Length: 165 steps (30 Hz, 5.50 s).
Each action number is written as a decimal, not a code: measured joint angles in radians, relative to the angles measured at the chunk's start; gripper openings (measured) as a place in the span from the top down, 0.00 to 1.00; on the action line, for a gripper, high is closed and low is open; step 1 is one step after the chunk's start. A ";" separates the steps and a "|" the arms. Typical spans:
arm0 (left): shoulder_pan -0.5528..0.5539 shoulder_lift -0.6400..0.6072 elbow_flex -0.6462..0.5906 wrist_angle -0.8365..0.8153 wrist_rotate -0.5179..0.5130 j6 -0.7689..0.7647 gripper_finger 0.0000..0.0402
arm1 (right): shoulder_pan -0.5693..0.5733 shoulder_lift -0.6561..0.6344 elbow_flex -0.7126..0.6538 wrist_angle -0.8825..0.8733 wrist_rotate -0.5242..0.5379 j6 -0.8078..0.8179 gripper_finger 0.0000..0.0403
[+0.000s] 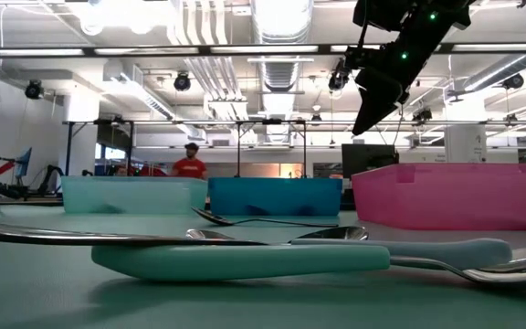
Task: Sort silverware by color (type)
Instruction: Put the black spoon into the green bin, then put the blue spoon into the red bin
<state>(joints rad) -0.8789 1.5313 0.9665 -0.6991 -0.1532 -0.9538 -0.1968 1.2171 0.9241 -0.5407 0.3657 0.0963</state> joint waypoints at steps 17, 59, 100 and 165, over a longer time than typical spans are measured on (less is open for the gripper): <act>-0.052 0.201 0.001 0.127 0.034 0.066 0.71 | 0.000 0.000 0.000 0.000 0.000 0.000 0.72; 0.085 0.022 0.113 -0.241 -0.399 0.025 0.99 | 0.000 0.000 0.000 0.000 0.000 0.000 0.72; 1.477 -0.175 0.026 -0.165 -0.220 0.846 0.67 | 0.000 0.000 0.000 0.000 0.000 0.000 0.72; -0.126 0.180 -0.109 0.098 -0.123 -0.305 0.96 | 0.000 0.000 0.000 0.000 0.000 0.000 0.72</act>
<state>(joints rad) -1.0050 1.7115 0.8574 -0.6014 -0.2764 -1.2586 -0.1970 1.2171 0.9237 -0.5404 0.3660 0.0963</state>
